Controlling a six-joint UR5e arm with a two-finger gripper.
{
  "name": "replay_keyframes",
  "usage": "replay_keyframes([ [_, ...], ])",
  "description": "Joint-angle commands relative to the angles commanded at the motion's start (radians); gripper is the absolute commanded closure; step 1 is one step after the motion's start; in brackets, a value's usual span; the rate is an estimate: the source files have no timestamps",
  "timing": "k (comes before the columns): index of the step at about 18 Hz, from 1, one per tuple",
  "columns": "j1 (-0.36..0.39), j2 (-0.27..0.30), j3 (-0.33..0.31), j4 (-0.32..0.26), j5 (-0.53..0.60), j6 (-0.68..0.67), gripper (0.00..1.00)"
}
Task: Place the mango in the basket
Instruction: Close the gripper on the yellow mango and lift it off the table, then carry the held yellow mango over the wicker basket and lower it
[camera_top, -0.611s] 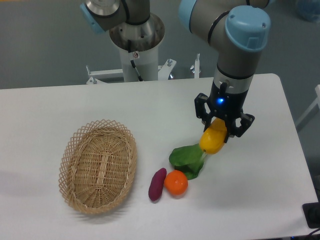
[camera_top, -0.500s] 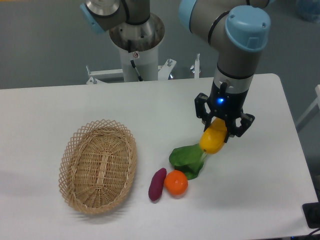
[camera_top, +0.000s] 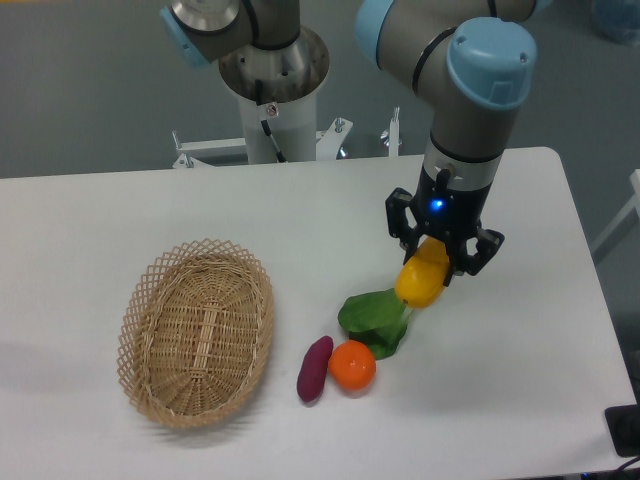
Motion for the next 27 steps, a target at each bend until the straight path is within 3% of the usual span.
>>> replay_keyframes([
  [2, -0.02, 0.0, -0.012, 0.003, -0.003, -0.069, 0.66],
  [4, -0.072, -0.011, -0.023, 0.044, -0.003, -0.179, 0.66],
  [10, -0.181, -0.052, -0.144, 0.314, 0.0, -0.409, 0.66],
  [12, -0.224, -0.055, -0.173, 0.356, -0.002, -0.462, 0.66],
  [18, -0.333, -0.12, -0.167, 0.388, 0.002, -0.551, 0.66],
  [27, -0.449, -0.144, -0.235, 0.405, 0.04, -0.592, 0.65],
])
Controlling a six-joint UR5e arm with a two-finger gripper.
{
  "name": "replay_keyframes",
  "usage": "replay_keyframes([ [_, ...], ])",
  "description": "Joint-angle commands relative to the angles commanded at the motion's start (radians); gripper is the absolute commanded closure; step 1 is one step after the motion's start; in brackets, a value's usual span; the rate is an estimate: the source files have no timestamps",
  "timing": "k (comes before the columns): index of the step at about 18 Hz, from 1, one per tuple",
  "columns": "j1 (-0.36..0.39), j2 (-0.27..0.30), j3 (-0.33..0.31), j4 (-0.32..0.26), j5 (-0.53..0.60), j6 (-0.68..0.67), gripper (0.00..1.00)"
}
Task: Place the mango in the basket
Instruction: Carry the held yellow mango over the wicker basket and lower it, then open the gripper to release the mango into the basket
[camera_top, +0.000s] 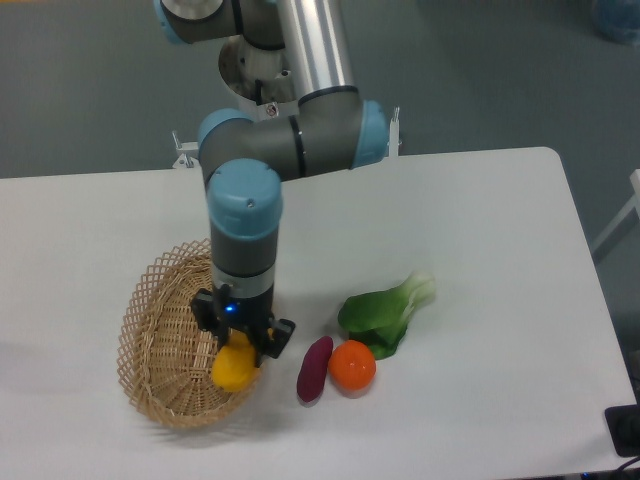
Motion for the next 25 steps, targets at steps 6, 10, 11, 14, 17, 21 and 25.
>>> replay_keyframes([
  [6, -0.034, -0.002, -0.043, 0.003, 0.046, -0.015, 0.64],
  [10, -0.04, -0.009, -0.052, 0.003, 0.046, -0.015, 0.62],
  [11, -0.042, -0.015, -0.054, 0.003, 0.046, -0.015, 0.62],
  [14, -0.054, -0.017, -0.052, 0.003, 0.046, -0.014, 0.61],
  [17, -0.055, -0.017, -0.058, 0.005, 0.046, -0.012, 0.55],
  [21, -0.055, -0.015, -0.063, 0.005, 0.063, -0.008, 0.02],
  [25, -0.055, 0.0, -0.057, 0.003, 0.075, -0.006, 0.0],
])
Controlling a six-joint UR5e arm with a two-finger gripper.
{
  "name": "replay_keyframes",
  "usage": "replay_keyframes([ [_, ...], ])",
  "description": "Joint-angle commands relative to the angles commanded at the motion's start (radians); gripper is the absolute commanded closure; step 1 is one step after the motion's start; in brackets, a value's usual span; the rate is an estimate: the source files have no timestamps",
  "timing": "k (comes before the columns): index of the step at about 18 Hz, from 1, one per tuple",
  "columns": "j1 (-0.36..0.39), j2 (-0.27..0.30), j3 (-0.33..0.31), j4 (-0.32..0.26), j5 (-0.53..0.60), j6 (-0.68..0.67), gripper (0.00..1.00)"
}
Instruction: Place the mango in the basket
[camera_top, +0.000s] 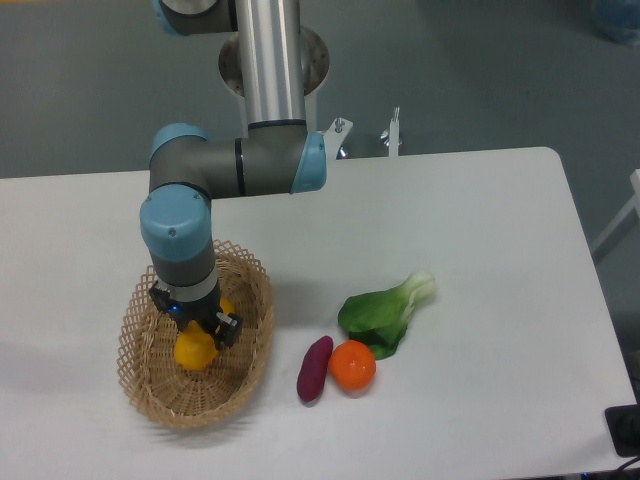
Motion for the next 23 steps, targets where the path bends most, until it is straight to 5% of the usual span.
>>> replay_keyframes([
  [10, 0.073, 0.072, 0.075, -0.031, 0.002, 0.027, 0.0],
  [18, 0.29, 0.16, 0.084, -0.274, -0.021, 0.331, 0.0],
  [23, 0.371, 0.192, 0.143, -0.333, -0.046, 0.469, 0.0],
])
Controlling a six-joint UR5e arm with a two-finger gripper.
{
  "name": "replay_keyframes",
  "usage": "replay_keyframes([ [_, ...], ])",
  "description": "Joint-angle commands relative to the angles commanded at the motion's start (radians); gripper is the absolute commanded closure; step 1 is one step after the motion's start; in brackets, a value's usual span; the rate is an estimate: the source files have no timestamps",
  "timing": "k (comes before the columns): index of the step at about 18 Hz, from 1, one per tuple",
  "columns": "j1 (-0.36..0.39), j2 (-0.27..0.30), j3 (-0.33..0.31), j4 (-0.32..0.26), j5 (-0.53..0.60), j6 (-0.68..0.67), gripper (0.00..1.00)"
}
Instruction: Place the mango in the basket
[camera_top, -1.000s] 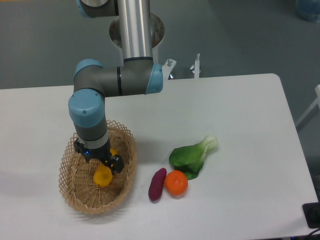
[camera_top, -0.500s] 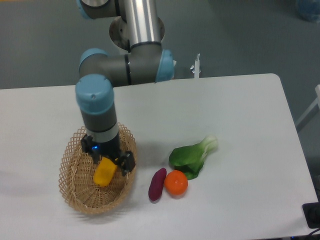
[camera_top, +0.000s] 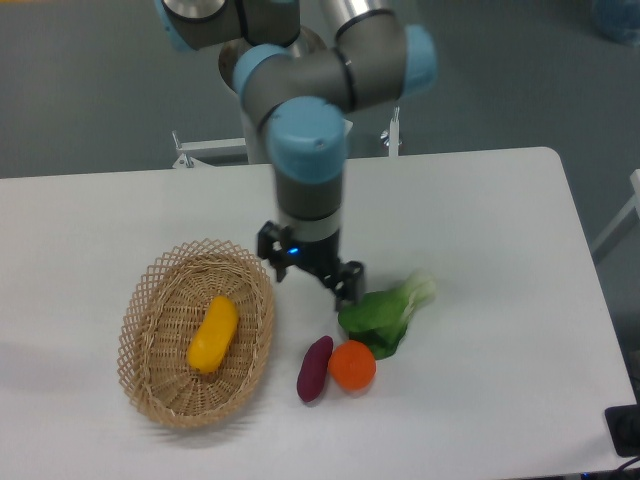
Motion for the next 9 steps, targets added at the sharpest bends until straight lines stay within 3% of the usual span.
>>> replay_keyframes([
  [3, 0.015, 0.0, 0.035, -0.005, -0.005, 0.02, 0.0],
  [9, 0.023, -0.001, 0.037, 0.0, -0.002, 0.019, 0.0],
])
